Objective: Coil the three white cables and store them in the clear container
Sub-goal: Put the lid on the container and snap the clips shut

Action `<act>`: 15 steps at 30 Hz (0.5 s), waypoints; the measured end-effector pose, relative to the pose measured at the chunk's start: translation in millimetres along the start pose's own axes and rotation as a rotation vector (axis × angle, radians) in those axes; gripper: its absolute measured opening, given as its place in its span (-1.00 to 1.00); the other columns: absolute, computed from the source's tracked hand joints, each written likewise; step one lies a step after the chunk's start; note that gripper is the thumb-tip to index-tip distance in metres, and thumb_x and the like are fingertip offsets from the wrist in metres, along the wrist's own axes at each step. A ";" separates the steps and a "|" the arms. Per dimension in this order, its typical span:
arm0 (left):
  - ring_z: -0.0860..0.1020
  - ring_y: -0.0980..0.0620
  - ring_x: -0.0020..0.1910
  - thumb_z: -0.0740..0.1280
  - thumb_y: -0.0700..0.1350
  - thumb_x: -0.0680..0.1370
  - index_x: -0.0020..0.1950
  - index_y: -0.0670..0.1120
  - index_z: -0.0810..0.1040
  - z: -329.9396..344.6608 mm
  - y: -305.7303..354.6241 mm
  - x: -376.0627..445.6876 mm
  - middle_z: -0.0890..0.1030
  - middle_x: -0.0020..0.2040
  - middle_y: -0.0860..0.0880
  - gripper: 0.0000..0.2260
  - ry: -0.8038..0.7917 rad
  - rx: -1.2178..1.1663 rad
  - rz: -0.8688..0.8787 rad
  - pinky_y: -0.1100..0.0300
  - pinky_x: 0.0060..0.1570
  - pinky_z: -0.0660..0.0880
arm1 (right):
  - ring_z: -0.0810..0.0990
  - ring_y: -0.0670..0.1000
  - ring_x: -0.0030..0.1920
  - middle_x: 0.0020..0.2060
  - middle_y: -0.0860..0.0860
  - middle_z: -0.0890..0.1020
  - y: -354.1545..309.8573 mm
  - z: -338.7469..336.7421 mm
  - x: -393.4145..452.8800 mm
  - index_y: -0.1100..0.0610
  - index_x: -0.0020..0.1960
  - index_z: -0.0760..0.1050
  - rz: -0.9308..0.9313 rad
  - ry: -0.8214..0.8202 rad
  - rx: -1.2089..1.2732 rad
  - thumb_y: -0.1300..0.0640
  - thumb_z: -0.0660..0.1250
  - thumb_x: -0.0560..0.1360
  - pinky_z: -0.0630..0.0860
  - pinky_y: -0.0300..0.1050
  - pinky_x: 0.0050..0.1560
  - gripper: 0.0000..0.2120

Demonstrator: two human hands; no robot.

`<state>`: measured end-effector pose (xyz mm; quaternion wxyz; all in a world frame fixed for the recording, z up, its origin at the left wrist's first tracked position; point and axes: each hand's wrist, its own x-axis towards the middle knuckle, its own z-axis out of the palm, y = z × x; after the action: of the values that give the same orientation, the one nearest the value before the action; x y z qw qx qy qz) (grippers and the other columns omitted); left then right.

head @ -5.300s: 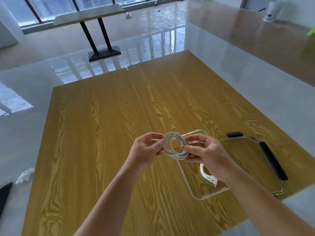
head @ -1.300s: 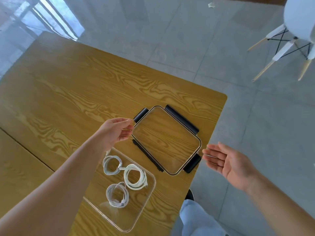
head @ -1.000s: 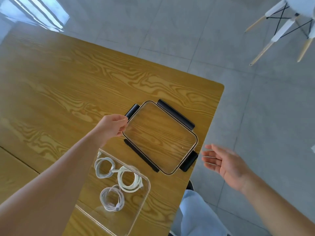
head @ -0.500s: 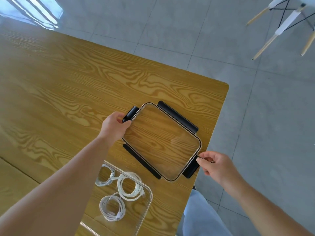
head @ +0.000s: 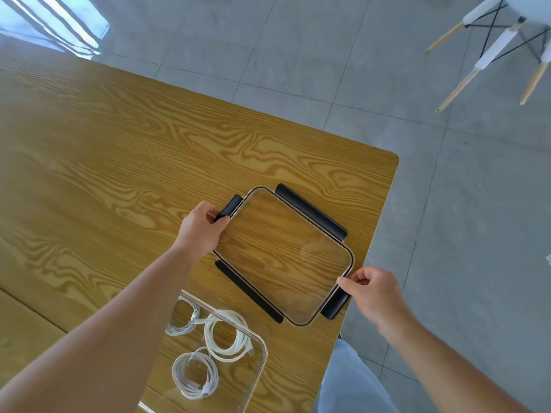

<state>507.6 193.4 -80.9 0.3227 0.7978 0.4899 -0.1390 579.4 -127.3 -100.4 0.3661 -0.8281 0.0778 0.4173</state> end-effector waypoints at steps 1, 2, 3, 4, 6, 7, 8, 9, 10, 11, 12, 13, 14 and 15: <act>0.52 0.00 -0.25 0.33 0.01 0.58 0.07 -0.04 0.50 -0.7 -0.2 -0.4 0.59 -0.04 -0.07 -0.84 -0.002 -0.003 0.000 0.19 -0.40 0.40 | 0.51 0.01 -0.36 -0.39 0.03 0.58 0.3 0.0 -0.3 0.16 -0.22 0.57 0.006 -0.007 0.006 0.03 0.51 0.45 0.45 -0.14 -0.36 -0.78; 0.52 0.01 -0.27 0.32 0.00 0.58 0.07 -0.05 0.51 -1.6 -0.5 -1.2 0.60 -0.06 -0.07 -0.85 -0.004 -0.006 0.005 0.20 -0.41 0.40 | 0.51 0.02 -0.35 -0.38 0.03 0.59 0.5 -0.1 -0.8 0.16 -0.21 0.57 0.009 -0.010 0.013 0.03 0.51 0.45 0.49 -0.12 -0.33 -0.78; 0.51 0.02 -0.29 0.32 -0.01 0.59 0.06 -0.05 0.51 -2.2 -0.6 -2.5 0.60 -0.07 -0.08 -0.86 -0.004 -0.007 0.014 0.21 -0.42 0.40 | 0.52 0.02 -0.34 -0.37 0.03 0.59 0.5 -0.9 -1.4 0.16 -0.20 0.58 0.010 -0.008 0.027 0.03 0.51 0.45 0.51 -0.10 -0.31 -0.78; 0.50 0.03 -0.31 0.32 -0.02 0.59 0.05 -0.06 0.50 -3.2 -0.6 -4.6 0.61 -0.08 -0.08 -0.87 0.003 -0.013 0.023 0.22 -0.43 0.40 | 0.51 0.01 -0.34 -0.37 0.03 0.58 -0.4 -2.3 -1.9 0.17 -0.19 0.58 0.005 -0.003 0.044 0.04 0.50 0.45 0.50 -0.11 -0.31 -0.79; 0.49 0.03 -0.34 0.32 -0.03 0.60 0.03 -0.07 0.50 -4.9 0.3 -7.7 0.62 -0.07 -0.10 -0.88 0.032 -0.059 0.034 0.21 -0.44 0.40 | 0.46 -0.01 -0.37 -0.39 -0.01 0.54 -4.0 -6.1 -3.5 0.17 -0.17 0.59 -0.023 0.011 0.077 0.05 0.50 0.46 0.43 -0.17 -0.34 -0.80; 0.49 0.03 -0.35 0.32 -0.04 0.60 0.02 -0.07 0.50 -6.1 1.2 -9.0 0.62 -0.06 -0.10 -0.89 0.048 -0.089 0.032 0.21 -0.44 0.40 | 0.45 -0.03 -0.38 -0.40 -0.02 0.53 -6.9 -8.6 -4.4 0.16 -0.18 0.59 -0.043 0.022 0.089 0.05 0.50 0.47 0.40 -0.20 -0.36 -0.81; 0.49 0.03 -0.36 0.32 -0.04 0.60 0.02 -0.07 0.50 -8.2 2.9 -11.1 0.63 -0.05 -0.09 -0.89 0.064 -0.118 0.029 0.21 -0.45 0.39 | 0.45 -0.04 -0.38 -0.39 -0.03 0.53 -10.1 -10.1 -5.5 0.15 -0.18 0.59 -0.062 0.032 0.104 0.06 0.49 0.47 0.38 -0.23 -0.36 -0.82; 0.49 0.03 -0.37 0.31 -0.05 0.60 0.03 -0.07 0.51 -11.0 4.9 -13.7 0.64 -0.05 -0.09 -0.89 0.079 -0.146 0.028 0.22 -0.46 0.38 | 0.46 -0.05 -0.37 -0.38 -0.03 0.54 -13.6 -11.6 -7.0 0.14 -0.18 0.59 -0.080 0.041 0.120 0.06 0.49 0.47 0.37 -0.24 -0.36 -0.83; 0.50 0.03 -0.38 0.31 -0.05 0.59 0.03 -0.07 0.51 -13.7 6.7 -15.8 0.64 -0.05 -0.08 -0.90 0.092 -0.181 0.028 0.23 -0.47 0.38 | 0.49 -0.04 -0.34 -0.36 -0.03 0.56 -16.3 -12.4 -7.7 0.13 -0.19 0.59 -0.096 0.048 0.132 0.06 0.50 0.47 0.38 -0.24 -0.34 -0.84; 0.51 0.03 -0.38 0.31 -0.06 0.59 0.03 -0.07 0.52 -16.8 8.5 -17.9 0.65 -0.07 -0.07 -0.90 0.106 -0.220 0.030 0.23 -0.49 0.40 | 0.52 -0.03 -0.31 -0.34 -0.02 0.58 -19.8 -13.3 -9.0 0.12 -0.18 0.59 -0.109 0.054 0.141 0.06 0.50 0.47 0.42 -0.22 -0.30 -0.84; 0.52 0.02 -0.39 0.32 -0.07 0.59 0.03 -0.07 0.53 -20.0 10.3 -20.1 0.65 -0.08 -0.05 -0.90 0.121 -0.255 0.035 0.24 -0.50 0.41 | 0.55 -0.01 -0.27 -0.32 0.00 0.61 -22.6 -14.3 -9.5 0.12 -0.18 0.60 -0.116 0.058 0.157 0.06 0.49 0.47 0.47 -0.18 -0.26 -0.84; 0.52 0.04 -0.40 0.32 -0.07 0.59 0.03 -0.07 0.53 -24.3 11.8 -23.8 0.64 -0.10 -0.02 -0.91 0.139 -0.281 0.042 0.28 -0.53 0.41 | 0.58 0.02 -0.24 -0.29 0.02 0.63 -26.3 -15.6 -10.8 0.12 -0.17 0.60 -0.120 0.054 0.185 0.06 0.49 0.47 0.54 -0.11 -0.21 -0.85; 0.50 0.06 -0.41 0.32 -0.08 0.59 0.04 -0.07 0.54 -28.2 12.6 -26.9 0.62 -0.12 0.02 -0.91 0.158 -0.301 0.051 0.32 -0.57 0.39 | 0.60 0.05 -0.21 -0.26 0.05 0.65 -29.0 -16.9 -11.3 0.13 -0.16 0.60 -0.123 0.046 0.221 0.07 0.49 0.48 0.60 -0.03 -0.13 -0.86; 0.49 0.08 -0.43 0.32 -0.08 0.59 0.04 -0.07 0.54 -32.0 13.3 -30.0 0.61 -0.12 0.04 -0.91 0.176 -0.320 0.059 0.36 -0.60 0.36 | 0.63 0.07 -0.19 -0.24 0.08 0.67 -32.2 -18.2 -12.7 0.14 -0.14 0.59 -0.123 0.035 0.256 0.09 0.48 0.49 0.62 0.02 -0.07 -0.87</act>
<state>501.8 189.4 -35.6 0.4054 0.7594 0.5085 0.0207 596.8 -118.5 -66.5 0.4923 -0.7850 0.0860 0.3661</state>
